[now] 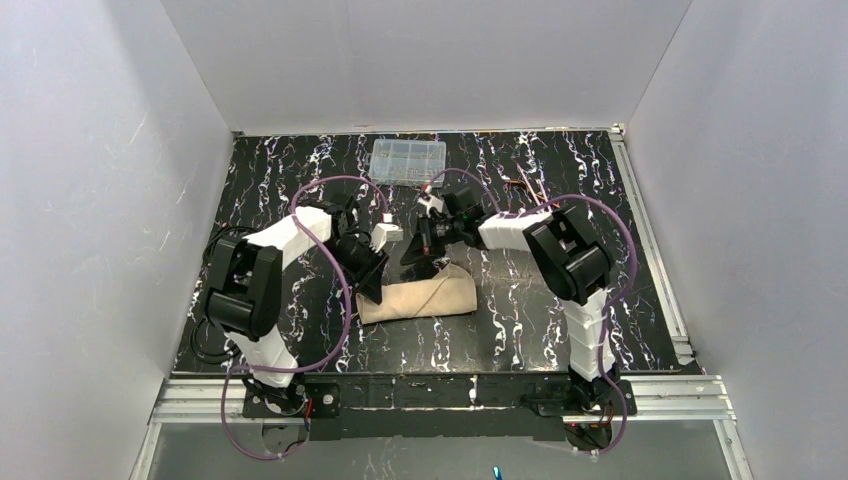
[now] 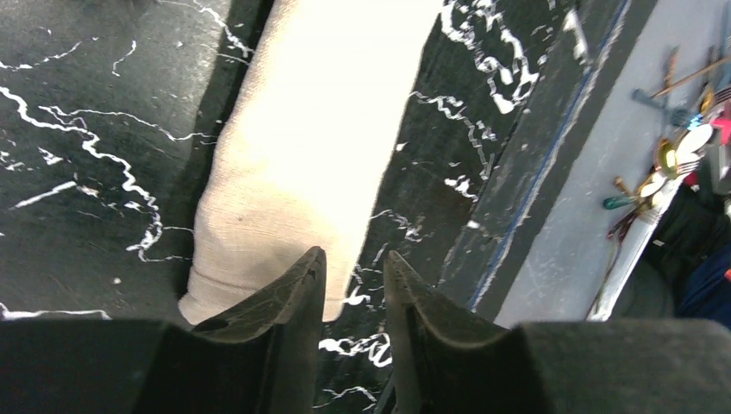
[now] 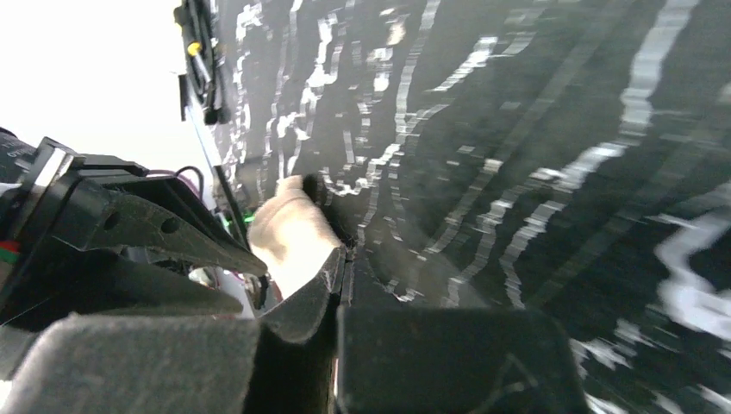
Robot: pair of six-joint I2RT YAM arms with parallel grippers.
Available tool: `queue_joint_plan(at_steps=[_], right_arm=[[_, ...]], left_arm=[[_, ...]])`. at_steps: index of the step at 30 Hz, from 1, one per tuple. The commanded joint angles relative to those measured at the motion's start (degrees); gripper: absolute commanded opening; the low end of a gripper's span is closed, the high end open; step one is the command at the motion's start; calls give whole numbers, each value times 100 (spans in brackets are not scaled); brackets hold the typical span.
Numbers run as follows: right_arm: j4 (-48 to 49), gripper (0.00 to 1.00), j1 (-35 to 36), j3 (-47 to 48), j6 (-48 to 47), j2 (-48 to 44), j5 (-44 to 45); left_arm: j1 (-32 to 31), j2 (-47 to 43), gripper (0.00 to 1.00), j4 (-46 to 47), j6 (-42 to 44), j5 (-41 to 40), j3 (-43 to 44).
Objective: Fold the napkin into a case and place the utensils inside
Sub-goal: Smooth out the smaller rectangle-folded napkin at the center of the board.
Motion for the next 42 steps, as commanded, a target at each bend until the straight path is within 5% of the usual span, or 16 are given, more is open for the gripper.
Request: queue_joint_plan(at_steps=[1,8,10,24,25,28,30,37,42], right_arm=[[-1120,1,-369,175,-709,-175,253],[-1451,1,-606,-471,-944,-163,482],[-1445,1,-733,-709,-982,-275,530],[-1903,1,-1303,-978,-1525,-796,600],[-2119,5,-1304,-795,-1664,-822,624],[-2503,41,-1305,-425,-1940,-796,510],[-2696,51,-1298,-355,-2095,-791,476],[-2598,48,-1305,-454,-2072,-767,70],[-2582,45,-1304,-476,-2060,-592,-84]], left_arm=[[-96,271,26,32,212,-454,184],[-99,417,14,271,389,-1350,-115],[-100,384,0,360,426,-1483,-226],[-101,155,0,779,752,-2006,-799],[-99,130,0,775,800,-2032,-808],[-105,-64,0,648,964,-1911,-728],[-116,-211,0,400,1022,-1730,-541],[-133,-468,5,-403,997,-1355,355],[-203,-503,22,-530,721,-982,704]])
